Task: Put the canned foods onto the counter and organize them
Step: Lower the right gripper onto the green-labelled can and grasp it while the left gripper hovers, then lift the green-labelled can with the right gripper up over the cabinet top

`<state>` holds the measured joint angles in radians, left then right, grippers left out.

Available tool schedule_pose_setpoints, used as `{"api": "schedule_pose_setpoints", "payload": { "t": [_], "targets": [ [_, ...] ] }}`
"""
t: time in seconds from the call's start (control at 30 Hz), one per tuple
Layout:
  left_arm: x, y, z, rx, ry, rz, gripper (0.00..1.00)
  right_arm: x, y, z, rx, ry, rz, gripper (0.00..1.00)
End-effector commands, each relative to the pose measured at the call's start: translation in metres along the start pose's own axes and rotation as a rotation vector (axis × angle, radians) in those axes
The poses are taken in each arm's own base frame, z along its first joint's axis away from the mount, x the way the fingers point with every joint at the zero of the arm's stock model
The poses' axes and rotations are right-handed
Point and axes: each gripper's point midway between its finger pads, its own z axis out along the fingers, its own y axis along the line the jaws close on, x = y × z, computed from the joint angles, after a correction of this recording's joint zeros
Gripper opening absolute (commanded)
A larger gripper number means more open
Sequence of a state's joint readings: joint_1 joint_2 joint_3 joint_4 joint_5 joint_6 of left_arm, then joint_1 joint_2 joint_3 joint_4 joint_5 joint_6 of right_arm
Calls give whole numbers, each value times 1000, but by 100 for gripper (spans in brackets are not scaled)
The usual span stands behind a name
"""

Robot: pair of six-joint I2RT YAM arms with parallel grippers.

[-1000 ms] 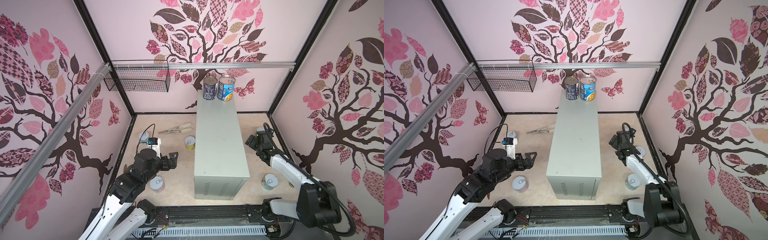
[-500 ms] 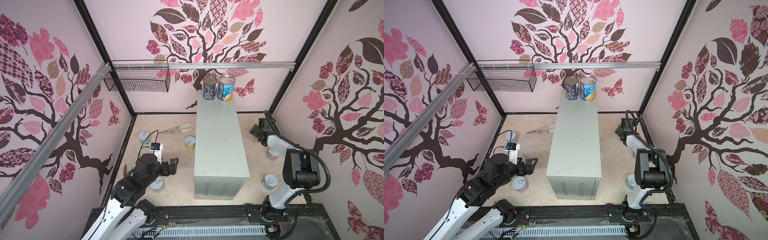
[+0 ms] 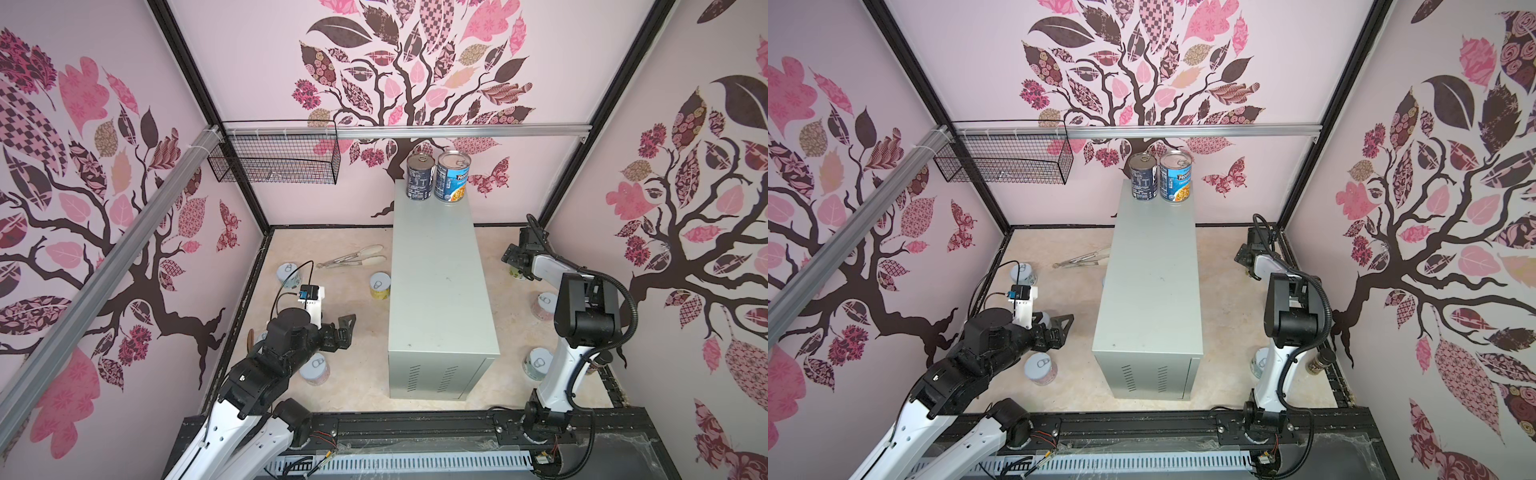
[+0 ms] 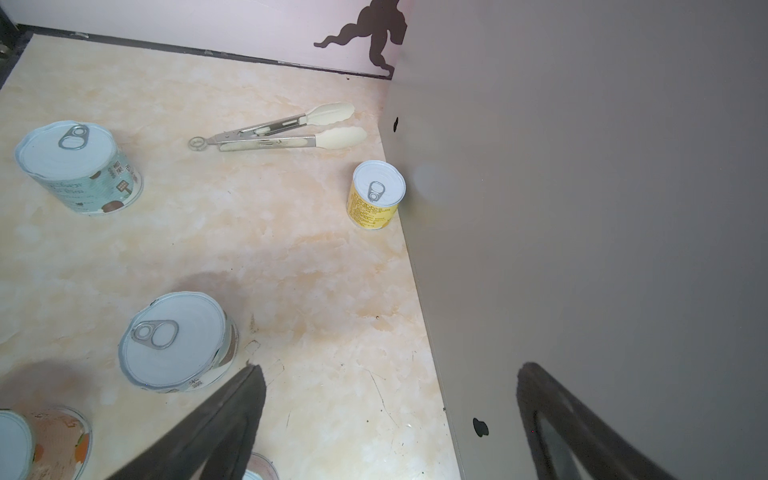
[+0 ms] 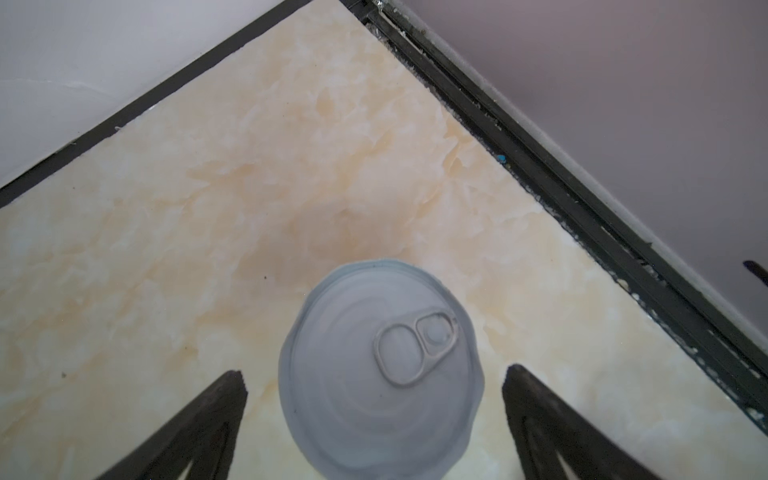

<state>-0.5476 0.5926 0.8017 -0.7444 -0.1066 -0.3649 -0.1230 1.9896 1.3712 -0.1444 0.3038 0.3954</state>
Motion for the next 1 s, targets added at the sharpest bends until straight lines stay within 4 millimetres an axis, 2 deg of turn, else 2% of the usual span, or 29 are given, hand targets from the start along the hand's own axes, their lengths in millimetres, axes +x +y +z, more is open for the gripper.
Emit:
{"api": "schedule_pose_setpoints", "payload": {
  "t": [0.0, 0.2, 0.37, 0.7, 0.97],
  "targets": [
    [5, 1, 6, 2, 10, 14, 98, 6, -3, 17, 20, 42, -33, 100],
    [5, 3, 4, -8, 4, 13, 98, 9, -3, 32, 38, 65, -56, 100],
    [5, 5, 5, -14, 5, 14, 98, 19, -1, 45, 33, 95, -64, 100],
    [7, 5, 7, -19, 16, 16, 98, 22, -3, 55, 45, 113, -88, 100],
    [7, 7, 7, -31, 15, 20, 98, 23, -5, 60, 49, 134, -94, 88]
  ]
}}
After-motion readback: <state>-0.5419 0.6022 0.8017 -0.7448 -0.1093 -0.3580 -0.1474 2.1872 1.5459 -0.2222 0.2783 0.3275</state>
